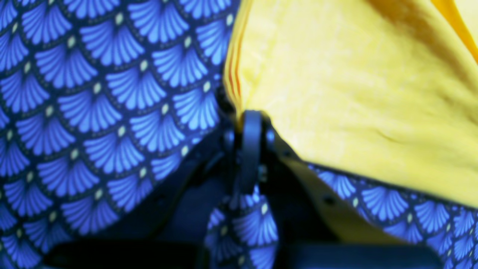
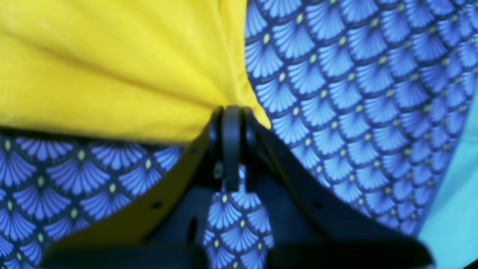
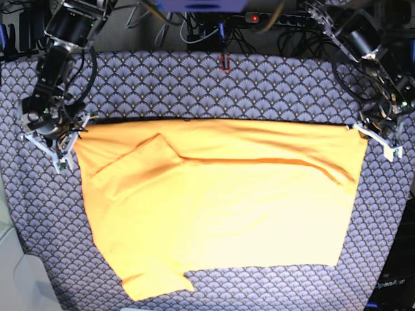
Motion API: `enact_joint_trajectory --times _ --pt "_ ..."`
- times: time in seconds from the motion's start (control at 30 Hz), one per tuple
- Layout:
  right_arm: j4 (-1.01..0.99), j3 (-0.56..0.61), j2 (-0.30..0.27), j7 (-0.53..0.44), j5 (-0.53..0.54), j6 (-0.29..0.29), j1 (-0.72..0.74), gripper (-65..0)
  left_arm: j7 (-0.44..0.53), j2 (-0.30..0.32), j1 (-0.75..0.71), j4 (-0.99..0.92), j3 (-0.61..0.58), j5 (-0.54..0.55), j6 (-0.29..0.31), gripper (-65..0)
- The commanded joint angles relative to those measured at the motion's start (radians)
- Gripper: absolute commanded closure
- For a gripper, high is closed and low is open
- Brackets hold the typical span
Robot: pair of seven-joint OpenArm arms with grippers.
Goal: Fold the T-shirt properly
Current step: 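Drag both held corners back away from the hem, flattening the fold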
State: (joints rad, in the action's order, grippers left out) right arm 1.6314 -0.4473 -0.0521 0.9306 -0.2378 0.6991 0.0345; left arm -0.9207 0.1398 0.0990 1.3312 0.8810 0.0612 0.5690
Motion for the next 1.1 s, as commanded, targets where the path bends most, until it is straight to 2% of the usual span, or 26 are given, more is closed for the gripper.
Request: enact_joint_trajectory --times 0.0,0.1,0.27,0.4,0.6,0.7,0.93,1.07 --pt "0.03 -0.003 -0.013 -0.005 -0.008 -0.001 -0.006 0.0 0.001 0.019 -0.003 0.04 0.005 -0.005 -0.008 0.0" --pt "0.063 -0.003 -0.013 -0.005 -0.007 -0.001 -0.041 0.0 -0.016 0.014 -0.032 0.089 0.005 -0.005 -0.008 0.0" --pt "0.132 -0.002 -0.016 -0.005 0.09 -0.001 -0.127 0.0 -0.065 0.01 -0.083 0.158 0.005 -0.004 -0.008 0.0" --pt "0.149 -0.003 -0.013 -0.008 0.094 -0.001 -0.175 0.0 -0.064 -0.006 -0.123 0.175 0.005 -0.004 -0.008 0.0" --pt "0.151 -0.003 -0.012 -0.114 0.096 -0.001 -0.253 0.0 -0.064 -0.036 -0.192 0.252 0.005 -0.004 -0.008 0.0" --pt "0.152 -0.008 0.004 -0.141 0.119 -0.001 -0.285 0.0 -0.064 -0.044 -0.229 0.296 0.005 -0.004 -0.008 0.0" --pt "0.183 -0.009 -0.012 -0.19 0.225 -0.001 -0.382 0.0 -0.064 -0.059 -0.279 0.321 0.005 -0.004 -0.007 0.0" --pt "0.254 -0.009 -0.009 -0.203 0.237 -0.001 -0.427 0.0 -0.064 -0.056 -0.29 0.321 0.005 -0.004 -0.007 0.0"
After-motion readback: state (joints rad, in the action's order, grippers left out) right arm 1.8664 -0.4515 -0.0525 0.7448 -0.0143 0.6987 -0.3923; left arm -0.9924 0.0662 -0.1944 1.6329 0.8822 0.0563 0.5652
